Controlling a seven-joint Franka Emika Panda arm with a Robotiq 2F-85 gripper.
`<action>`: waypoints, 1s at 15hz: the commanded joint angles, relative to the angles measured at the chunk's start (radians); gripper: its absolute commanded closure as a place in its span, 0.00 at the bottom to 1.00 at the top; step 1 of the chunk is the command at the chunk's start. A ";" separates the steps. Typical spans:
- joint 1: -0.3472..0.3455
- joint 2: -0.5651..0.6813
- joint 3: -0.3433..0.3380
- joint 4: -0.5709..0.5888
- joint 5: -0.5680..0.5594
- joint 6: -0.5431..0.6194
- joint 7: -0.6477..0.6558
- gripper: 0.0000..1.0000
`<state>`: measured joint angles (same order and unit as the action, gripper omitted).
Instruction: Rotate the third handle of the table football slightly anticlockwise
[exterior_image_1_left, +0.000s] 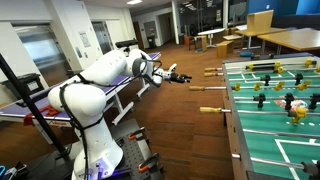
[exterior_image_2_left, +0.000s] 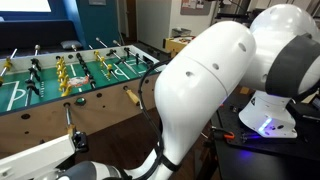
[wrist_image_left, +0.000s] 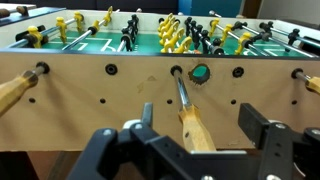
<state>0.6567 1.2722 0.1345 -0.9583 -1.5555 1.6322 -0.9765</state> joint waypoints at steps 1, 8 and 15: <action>-0.041 -0.211 0.045 -0.210 0.075 -0.024 0.166 0.00; -0.158 -0.490 0.127 -0.467 0.223 0.046 0.475 0.00; -0.275 -0.743 0.188 -0.758 0.354 0.246 0.804 0.00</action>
<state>0.4357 0.6797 0.3079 -1.5240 -1.2476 1.7579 -0.3054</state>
